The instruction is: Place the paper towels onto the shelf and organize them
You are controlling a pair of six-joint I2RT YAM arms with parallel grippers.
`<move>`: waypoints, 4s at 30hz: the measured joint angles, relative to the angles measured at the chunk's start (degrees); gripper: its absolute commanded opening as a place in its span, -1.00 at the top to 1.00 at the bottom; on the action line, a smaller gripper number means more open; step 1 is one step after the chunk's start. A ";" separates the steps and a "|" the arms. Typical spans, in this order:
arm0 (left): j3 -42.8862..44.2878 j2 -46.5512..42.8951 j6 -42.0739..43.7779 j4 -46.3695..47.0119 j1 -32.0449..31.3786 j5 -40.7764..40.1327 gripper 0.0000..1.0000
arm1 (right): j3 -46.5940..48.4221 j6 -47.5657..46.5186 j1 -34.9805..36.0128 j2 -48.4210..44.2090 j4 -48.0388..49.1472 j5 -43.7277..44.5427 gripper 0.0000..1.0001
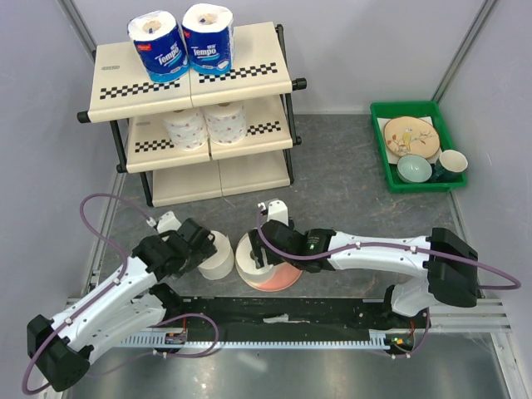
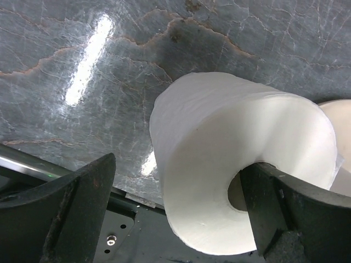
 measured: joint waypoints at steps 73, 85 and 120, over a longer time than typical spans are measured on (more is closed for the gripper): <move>5.25 12.24 31.98 41.66 24.76 8.55 0.97 | 24.41 -16.81 -17.46 20.74 9.88 2.56 0.69; 4.81 18.91 32.39 52.30 32.50 14.80 0.97 | 25.83 -18.93 -17.99 23.58 21.75 5.60 0.70; 4.55 28.22 32.79 63.60 36.11 16.94 0.97 | 26.40 -22.62 -19.10 31.45 39.69 9.73 0.64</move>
